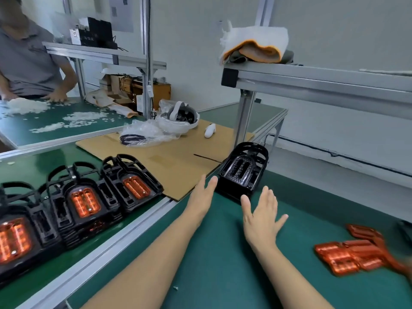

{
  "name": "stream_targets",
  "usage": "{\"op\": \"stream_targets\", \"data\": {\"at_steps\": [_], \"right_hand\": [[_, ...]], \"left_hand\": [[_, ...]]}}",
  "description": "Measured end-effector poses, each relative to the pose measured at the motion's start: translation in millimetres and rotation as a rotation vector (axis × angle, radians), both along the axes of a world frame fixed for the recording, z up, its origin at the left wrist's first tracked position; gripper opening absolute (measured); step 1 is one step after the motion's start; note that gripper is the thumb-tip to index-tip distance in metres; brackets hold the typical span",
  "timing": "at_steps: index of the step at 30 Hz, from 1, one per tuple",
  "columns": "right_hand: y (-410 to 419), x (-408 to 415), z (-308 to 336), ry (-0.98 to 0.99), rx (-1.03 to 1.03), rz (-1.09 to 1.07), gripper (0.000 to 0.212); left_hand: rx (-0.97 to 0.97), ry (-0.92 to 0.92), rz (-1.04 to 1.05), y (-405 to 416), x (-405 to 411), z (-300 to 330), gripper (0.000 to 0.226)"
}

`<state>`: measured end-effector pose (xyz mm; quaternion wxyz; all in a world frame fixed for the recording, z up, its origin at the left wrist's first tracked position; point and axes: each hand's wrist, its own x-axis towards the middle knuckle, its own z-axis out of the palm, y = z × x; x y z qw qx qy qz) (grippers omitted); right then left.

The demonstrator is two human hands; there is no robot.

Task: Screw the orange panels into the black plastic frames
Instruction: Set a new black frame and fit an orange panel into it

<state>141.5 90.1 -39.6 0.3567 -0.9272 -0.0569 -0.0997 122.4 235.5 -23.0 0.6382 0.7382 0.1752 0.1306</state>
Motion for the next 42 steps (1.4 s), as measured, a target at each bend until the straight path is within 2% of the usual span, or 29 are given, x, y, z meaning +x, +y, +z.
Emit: {"op": "stream_targets", "data": {"at_steps": [6, 12, 15, 17, 26, 31, 34, 42], "right_hand": [[10.8, 27.9, 3.8, 0.093, 0.159, 0.037, 0.076], [15.5, 44.8, 6.1, 0.145, 0.236, 0.070, 0.075], [15.8, 45.7, 5.1, 0.134, 0.246, 0.107, 0.078], [14.5, 47.4, 3.6, 0.120, 0.262, 0.120, 0.073], [-10.1, 35.3, 3.7, 0.061, 0.406, 0.107, 0.063], [-46.7, 18.0, 5.3, 0.034, 0.486, 0.035, 0.060], [-64.2, 5.8, 4.6, 0.033, 0.490, 0.022, 0.061], [-80.2, -11.3, 8.8, 0.075, 0.447, 0.093, 0.064]], "left_hand": [[-0.185, -0.063, -0.053, 6.8, 41.6, 9.2, 0.073], [-0.184, -0.088, -0.189, 10.6, 75.4, 11.0, 0.068], [-0.221, -0.091, -0.229, 7.4, 88.2, 7.6, 0.054], [-0.230, -0.108, -0.223, 5.2, 92.3, 5.7, 0.039], [-0.204, -0.152, -0.191, -31.3, 71.6, 3.7, 0.030], [-0.178, -0.162, -0.228, -72.7, 55.9, 1.8, 0.035], [-0.184, -0.162, -0.225, -91.4, 45.9, -0.5, 0.039], [-0.172, -0.142, -0.211, -102.1, 27.0, 2.0, 0.023]]}}
